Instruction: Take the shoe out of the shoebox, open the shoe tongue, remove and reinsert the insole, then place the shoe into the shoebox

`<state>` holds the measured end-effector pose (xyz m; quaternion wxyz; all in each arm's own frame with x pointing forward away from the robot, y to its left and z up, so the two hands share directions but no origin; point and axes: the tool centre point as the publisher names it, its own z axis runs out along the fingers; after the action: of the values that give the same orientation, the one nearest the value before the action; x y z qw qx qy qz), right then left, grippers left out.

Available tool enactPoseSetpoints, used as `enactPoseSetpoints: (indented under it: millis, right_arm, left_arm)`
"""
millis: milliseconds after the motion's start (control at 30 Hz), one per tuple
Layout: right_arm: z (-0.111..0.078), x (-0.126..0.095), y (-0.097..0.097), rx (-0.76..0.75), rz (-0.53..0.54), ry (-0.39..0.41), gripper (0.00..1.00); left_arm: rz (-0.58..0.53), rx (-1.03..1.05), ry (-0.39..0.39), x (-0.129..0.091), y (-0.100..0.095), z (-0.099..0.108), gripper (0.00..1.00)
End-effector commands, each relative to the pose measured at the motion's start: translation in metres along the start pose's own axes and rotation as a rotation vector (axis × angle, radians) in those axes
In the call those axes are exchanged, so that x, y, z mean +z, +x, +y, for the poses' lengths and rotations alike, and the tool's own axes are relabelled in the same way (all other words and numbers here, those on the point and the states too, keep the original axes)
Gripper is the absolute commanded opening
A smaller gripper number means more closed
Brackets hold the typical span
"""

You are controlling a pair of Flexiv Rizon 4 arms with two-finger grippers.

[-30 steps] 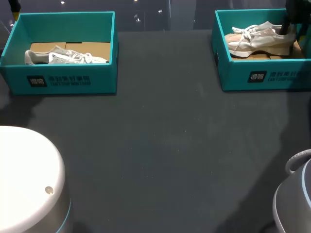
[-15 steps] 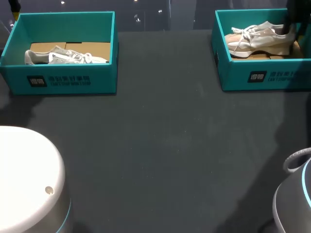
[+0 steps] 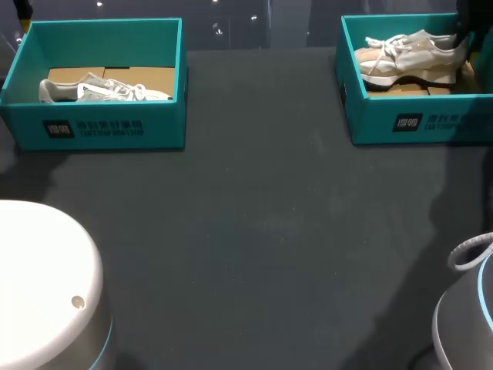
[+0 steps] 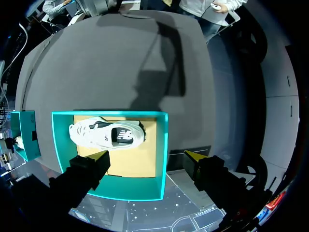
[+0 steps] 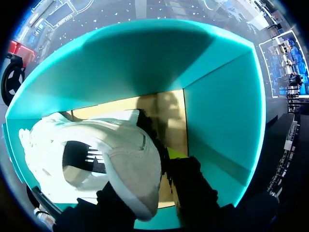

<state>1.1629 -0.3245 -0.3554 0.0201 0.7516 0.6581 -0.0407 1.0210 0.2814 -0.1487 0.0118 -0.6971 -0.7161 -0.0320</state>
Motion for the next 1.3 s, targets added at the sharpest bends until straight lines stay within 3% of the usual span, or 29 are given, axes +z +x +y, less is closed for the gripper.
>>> enactPoseSetpoints:
  millis: [33, 1300]
  right_arm:
    - [0.001, -0.017, -0.005, 0.005, -0.007, 0.008, 0.0]
    - [0.012, -0.07, -0.028, 0.027, -0.093, -0.062, 0.0]
  left_arm:
    - [0.002, 0.001, -0.002, 0.0, 0.0, -0.001, 1.0]
    - [0.002, 0.001, -0.002, 0.0, 0.0, -0.001, 1.0]
